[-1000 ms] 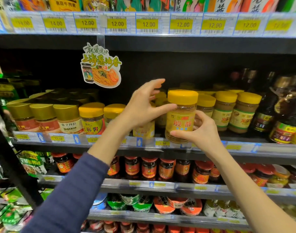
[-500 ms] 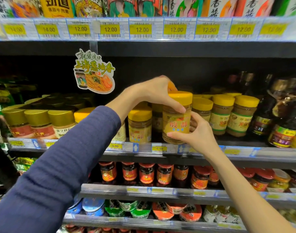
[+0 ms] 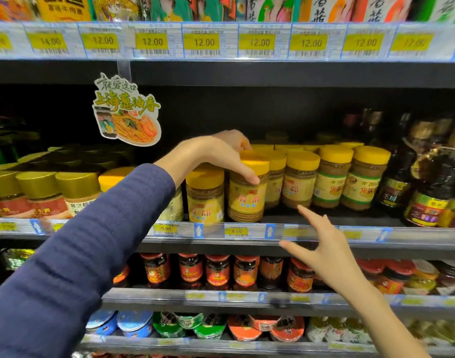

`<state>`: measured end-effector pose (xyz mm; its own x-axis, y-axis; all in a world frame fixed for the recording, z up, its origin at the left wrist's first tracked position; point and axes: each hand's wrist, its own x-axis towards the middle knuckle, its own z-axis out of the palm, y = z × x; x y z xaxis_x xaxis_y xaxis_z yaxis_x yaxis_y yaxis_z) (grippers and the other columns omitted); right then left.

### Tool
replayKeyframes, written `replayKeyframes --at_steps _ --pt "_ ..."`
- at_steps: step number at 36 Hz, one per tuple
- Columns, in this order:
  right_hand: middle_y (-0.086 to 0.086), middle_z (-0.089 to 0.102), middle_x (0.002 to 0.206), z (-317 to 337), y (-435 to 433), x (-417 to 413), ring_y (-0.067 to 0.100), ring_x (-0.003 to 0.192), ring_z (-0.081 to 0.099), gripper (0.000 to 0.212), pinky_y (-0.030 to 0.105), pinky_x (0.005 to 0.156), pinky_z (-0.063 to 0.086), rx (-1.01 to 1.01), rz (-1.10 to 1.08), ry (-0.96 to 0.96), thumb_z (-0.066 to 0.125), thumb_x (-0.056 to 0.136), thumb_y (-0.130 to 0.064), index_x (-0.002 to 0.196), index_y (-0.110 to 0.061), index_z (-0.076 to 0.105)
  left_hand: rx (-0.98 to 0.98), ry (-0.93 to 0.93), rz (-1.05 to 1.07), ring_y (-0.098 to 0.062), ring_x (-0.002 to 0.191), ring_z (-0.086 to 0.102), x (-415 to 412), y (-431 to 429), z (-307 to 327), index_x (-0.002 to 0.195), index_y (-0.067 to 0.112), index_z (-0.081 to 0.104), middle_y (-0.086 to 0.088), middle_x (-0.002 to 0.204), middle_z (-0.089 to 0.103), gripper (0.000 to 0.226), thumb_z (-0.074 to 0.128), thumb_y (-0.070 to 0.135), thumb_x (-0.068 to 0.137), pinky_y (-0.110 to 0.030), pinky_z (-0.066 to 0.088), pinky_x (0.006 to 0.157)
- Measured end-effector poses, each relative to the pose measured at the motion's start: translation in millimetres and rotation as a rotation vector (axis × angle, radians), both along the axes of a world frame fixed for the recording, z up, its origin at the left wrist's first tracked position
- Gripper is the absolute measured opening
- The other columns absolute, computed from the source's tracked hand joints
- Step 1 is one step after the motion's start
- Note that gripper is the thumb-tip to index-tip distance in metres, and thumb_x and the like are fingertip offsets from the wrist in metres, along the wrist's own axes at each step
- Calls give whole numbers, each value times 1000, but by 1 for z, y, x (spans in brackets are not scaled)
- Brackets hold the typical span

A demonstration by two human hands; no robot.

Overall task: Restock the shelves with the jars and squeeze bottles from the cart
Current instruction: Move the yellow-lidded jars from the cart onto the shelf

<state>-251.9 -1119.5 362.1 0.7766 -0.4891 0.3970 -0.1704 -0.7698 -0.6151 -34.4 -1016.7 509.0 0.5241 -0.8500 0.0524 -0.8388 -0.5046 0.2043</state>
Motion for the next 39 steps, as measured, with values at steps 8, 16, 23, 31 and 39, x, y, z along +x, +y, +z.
replayKeyframes --at_steps 8,16,23,31,39 --pt "1 42 145 -20 -3 -1 9 138 26 72 29 116 5 -274 -2 -28 69 76 -42 138 -14 43 65 2 12 -17 111 49 7 -2 -18 137 25 37 0 136 45 97 76 64 56 -34 48 84" --pt "6 50 139 -29 -8 2 9 131 30 68 35 114 11 -373 -22 -43 74 74 -35 132 -9 50 98 18 34 -22 120 49 8 0 -21 139 22 34 -2 139 44 98 75 61 60 -33 47 84" --pt "8 53 135 -33 -12 2 14 130 37 69 39 113 16 -374 -15 -49 77 71 -33 130 -6 53 140 7 42 -23 116 51 9 2 -18 139 27 34 -1 137 46 102 76 66 54 -43 50 92" --pt "7 52 136 -33 -13 1 13 130 35 69 40 113 15 -377 6 -38 75 72 -36 131 -7 51 135 -13 43 -20 115 49 5 4 -16 136 30 32 2 133 44 100 77 64 53 -43 49 92" --pt "8 50 138 -24 -11 2 18 133 37 70 37 114 12 -334 45 -30 72 74 -36 133 -8 48 -85 41 -46 -14 125 43 -9 32 -13 140 27 31 3 141 42 84 72 54 71 -32 44 98"
